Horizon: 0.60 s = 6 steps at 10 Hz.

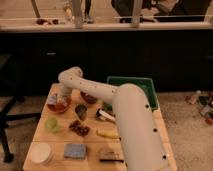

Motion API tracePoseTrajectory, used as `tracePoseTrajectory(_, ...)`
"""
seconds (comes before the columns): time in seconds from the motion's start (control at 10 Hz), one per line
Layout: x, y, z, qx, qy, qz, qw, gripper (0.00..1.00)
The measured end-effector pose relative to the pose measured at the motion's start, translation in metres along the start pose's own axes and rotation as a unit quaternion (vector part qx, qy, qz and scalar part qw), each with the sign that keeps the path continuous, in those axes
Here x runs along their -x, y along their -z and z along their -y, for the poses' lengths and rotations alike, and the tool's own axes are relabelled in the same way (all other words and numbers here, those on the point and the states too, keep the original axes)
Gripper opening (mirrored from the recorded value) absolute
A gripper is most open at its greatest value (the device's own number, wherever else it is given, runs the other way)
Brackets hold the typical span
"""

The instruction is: Wipe red bowl with towel

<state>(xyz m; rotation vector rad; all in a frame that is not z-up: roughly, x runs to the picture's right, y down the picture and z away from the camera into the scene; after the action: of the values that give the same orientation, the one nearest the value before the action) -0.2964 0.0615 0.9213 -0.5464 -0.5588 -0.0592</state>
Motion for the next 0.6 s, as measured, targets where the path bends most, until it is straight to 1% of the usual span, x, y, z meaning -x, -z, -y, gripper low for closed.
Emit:
tracePoseTrajectory(0.2, -0.002, -0.014, 0.009, 0.010, -0.001, 0.002, 0.9999, 0.00)
tracePoseTrajectory(0.4, 0.010, -0.022, 0.004, 0.025, 0.004, 0.014, 0.9996, 0.00)
tracePoseTrajectory(0.5, 0.017, -0.023, -0.002, 0.030, 0.009, 0.021, 0.9993, 0.00)
tracePoseTrajectory(0.6, 0.022, -0.015, -0.008, 0.031, 0.014, 0.026, 0.9991, 0.00)
